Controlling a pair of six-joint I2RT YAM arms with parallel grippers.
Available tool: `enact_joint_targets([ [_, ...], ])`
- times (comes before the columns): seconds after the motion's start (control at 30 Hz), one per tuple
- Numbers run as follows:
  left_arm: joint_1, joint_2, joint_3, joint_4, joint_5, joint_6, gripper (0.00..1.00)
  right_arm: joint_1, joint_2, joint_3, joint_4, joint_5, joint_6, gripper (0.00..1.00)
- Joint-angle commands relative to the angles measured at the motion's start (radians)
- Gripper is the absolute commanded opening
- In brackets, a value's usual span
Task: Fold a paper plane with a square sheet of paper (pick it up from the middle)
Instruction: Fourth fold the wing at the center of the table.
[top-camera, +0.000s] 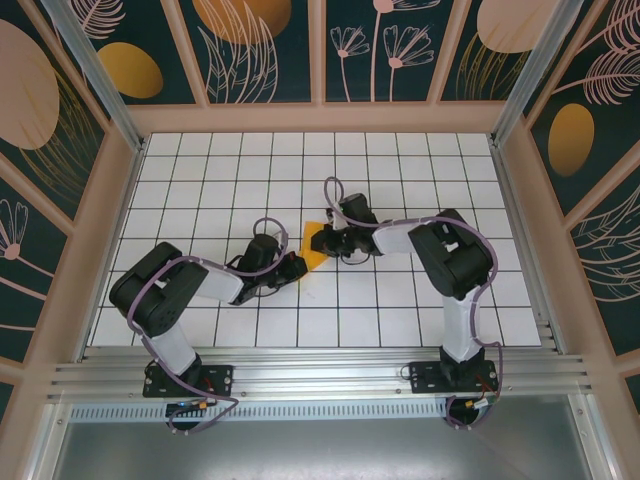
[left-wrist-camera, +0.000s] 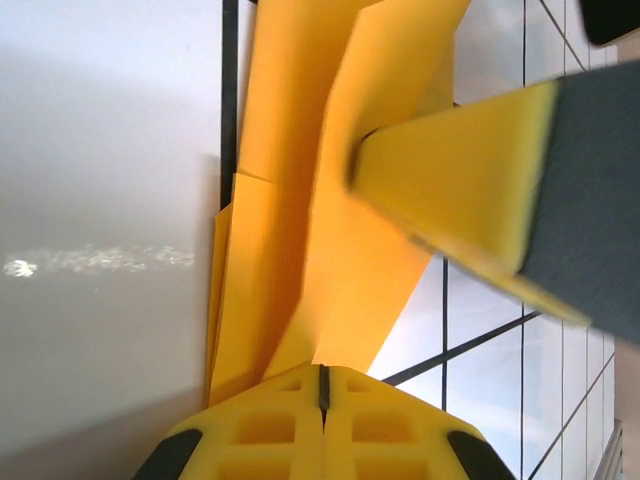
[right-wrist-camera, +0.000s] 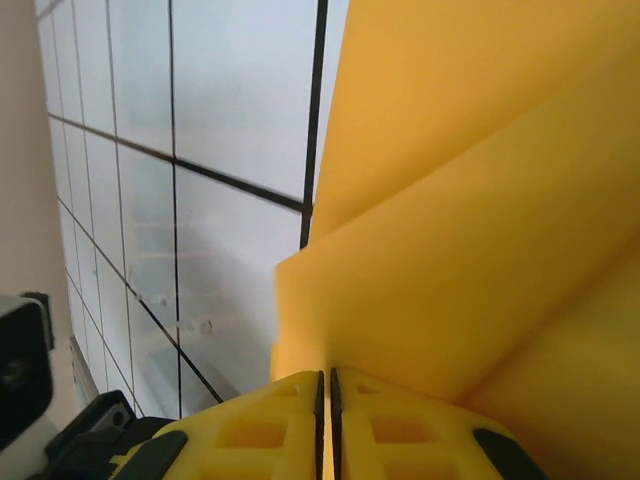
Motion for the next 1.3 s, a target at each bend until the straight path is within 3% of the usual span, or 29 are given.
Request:
enact_joint_targets([
  [0.0, 0.014, 0.037, -0.053, -0.131, -0.040, -0.001, 0.00, -0.029, -0.096, 0.000, -0.006, 0.024, -0.042, 0.14],
  [0.5, 0.015, 0.052, -0.030, -0.173, -0.035, 0.011, 0.00, 0.052, 0.002, 0.038, -0.026, 0.021, -0.053, 0.11],
  [0.63, 0.015, 0.060, -0.031, -0.182, -0.034, 0.009, 0.00, 0.049, 0.046, 0.060, -0.039, 0.050, -0.061, 0.10],
  [0.87, 0.015, 0.074, -0.039, -0.224, -0.061, 0.028, 0.00, 0.044, 0.111, 0.184, -0.200, 0.221, -0.092, 0.11],
  [1.27, 0.014, 0.101, -0.055, -0.233, -0.070, 0.044, 0.00, -0.030, 0.182, 0.266, -0.219, 0.208, -0.137, 0.12],
])
